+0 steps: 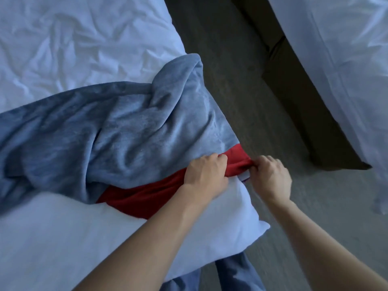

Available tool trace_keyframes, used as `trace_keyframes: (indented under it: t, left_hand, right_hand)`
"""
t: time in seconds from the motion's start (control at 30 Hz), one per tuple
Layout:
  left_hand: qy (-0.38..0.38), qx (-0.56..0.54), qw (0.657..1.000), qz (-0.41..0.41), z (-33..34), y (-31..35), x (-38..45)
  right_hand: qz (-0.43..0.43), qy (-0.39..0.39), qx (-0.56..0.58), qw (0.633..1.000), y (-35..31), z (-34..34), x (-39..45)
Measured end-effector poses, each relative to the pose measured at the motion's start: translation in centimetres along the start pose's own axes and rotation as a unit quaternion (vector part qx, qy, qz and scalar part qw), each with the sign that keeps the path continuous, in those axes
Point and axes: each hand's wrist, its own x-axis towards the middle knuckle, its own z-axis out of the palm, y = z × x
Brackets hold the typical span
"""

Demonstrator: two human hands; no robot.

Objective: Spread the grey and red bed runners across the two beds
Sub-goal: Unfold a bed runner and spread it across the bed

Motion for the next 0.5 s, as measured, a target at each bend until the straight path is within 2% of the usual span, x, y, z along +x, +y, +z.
trace_keyframes:
  t: [0.07, 0.17, 0.3, 0.37, 0.5]
  left_hand:
    - [0.009, 0.002, 1.000, 0.012, 1.2, 0.5, -0.3]
    - [0.036, -0.003, 0.999, 0.017, 2.0, 1.0, -0.7]
    - [0.063, 0.011, 0.997, 0.035, 1.9, -1.0, -3.2]
    - [0.074, 0.005, 0.997, 0.031, 1.7, -3.6, -5.1]
    - [0.083, 0.004, 0.996, 0.018, 1.7, -10.0, -9.6]
  right_hand:
    - [-0.008, -0.023, -0.015, 1.000, 1.9, 0.1, 0.2]
    - [-0.051, 0.010, 0.044, 0.998, 1.3, -0.8, -0.4]
    - [-0.205, 0.063, 0.087, 0.973, -3.9, -1.6, -4.1]
    - [-0.263, 0.045, 0.087, 0.960, -7.1, -0.8, -6.4]
    - [-0.324, 0.027, 0.064, 0.944, -12.8, 2.2, -10.0]
